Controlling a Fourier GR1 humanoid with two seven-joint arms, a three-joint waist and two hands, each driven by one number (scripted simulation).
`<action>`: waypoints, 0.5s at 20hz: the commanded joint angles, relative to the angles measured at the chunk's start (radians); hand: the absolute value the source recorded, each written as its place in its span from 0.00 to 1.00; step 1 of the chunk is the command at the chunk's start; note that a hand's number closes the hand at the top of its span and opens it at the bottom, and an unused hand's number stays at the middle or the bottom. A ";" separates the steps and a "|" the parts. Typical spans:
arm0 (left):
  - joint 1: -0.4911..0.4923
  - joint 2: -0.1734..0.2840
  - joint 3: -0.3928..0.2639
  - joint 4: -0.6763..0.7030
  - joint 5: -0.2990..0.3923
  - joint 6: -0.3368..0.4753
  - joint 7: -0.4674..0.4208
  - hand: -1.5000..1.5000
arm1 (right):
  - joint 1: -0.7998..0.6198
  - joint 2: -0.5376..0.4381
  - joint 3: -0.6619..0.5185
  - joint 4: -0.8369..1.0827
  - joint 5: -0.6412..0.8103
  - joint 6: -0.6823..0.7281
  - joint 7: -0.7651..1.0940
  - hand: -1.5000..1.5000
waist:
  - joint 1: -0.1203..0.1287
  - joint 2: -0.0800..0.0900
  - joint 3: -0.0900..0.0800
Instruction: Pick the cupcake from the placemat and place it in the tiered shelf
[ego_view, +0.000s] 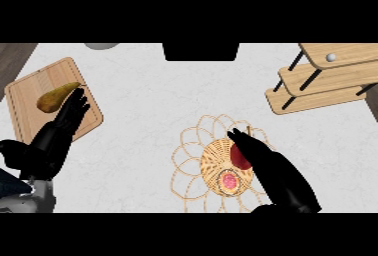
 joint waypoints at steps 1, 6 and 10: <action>-0.058 -0.041 0.006 0.055 -0.038 -0.001 0.010 0.50 | 0.041 0.026 0.001 0.006 0.044 0.046 -0.015 0.00 | -0.005 0.000 0.000; 0.042 -0.024 0.020 -0.050 -0.012 -0.030 0.017 0.50 | -0.065 0.131 0.048 0.172 0.054 0.111 0.067 0.00 | 0.006 0.001 0.000; -0.010 -0.022 0.061 0.002 -0.019 -0.048 0.030 0.50 | -0.002 0.151 0.088 0.077 0.100 0.171 0.173 0.00 | -0.003 0.000 0.000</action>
